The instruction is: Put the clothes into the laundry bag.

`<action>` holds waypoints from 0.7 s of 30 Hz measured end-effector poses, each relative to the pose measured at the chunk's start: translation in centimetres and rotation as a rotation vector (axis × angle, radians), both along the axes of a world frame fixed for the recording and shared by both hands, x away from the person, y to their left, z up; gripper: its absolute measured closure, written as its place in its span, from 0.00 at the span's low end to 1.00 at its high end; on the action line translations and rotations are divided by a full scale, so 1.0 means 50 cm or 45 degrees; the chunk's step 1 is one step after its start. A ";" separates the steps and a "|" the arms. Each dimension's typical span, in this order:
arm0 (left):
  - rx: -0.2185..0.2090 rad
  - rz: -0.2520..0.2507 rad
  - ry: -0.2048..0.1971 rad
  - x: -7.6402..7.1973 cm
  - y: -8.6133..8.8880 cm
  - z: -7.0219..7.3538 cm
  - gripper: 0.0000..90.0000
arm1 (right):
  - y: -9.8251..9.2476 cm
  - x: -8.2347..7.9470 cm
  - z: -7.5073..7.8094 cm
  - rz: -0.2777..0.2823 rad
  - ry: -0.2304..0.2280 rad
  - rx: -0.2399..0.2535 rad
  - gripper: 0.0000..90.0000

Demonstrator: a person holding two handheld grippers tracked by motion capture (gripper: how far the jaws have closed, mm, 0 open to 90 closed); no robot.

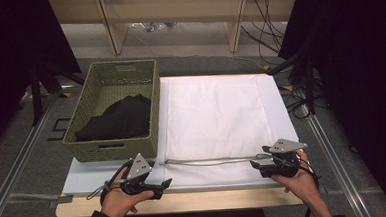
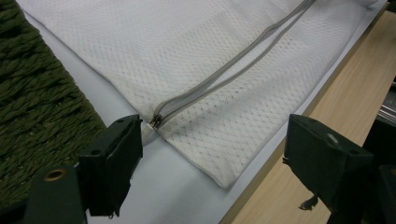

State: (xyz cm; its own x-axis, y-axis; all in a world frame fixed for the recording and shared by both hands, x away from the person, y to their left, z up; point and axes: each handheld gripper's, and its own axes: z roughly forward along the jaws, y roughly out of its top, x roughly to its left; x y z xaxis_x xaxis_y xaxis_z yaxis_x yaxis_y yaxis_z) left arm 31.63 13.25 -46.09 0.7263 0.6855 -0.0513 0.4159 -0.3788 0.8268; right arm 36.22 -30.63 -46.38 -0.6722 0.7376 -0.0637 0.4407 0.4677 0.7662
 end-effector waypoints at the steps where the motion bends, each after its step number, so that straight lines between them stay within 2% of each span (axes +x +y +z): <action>1: 0.000 -0.002 0.000 0.000 0.000 0.000 0.21 | 0.000 0.000 0.000 -0.002 -0.003 0.000 0.32; 6: 0.025 0.002 -0.010 0.000 0.001 0.003 0.21 | 0.001 -0.001 0.001 -0.006 0.009 0.004 0.32; 9: -0.006 0.011 -0.004 -0.001 -0.002 0.002 0.21 | 0.002 0.000 0.000 0.003 -0.001 0.000 0.32; 20: -0.005 -0.003 -0.002 -0.001 -0.001 0.005 0.21 | 0.005 0.007 0.005 0.027 -0.051 0.008 0.32; 21: -0.005 0.000 0.000 -0.001 -0.001 0.005 0.21 | 0.008 0.004 0.005 0.005 -0.032 0.024 0.32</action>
State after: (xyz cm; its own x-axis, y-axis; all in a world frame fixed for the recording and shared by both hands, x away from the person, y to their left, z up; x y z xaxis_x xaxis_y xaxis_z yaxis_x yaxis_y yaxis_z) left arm 31.56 13.21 -45.84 0.7261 0.6854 -0.0542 0.4161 -0.3752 0.8283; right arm 36.41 -30.25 -46.11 -0.6736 0.7361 -0.0671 0.4191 0.4551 0.7856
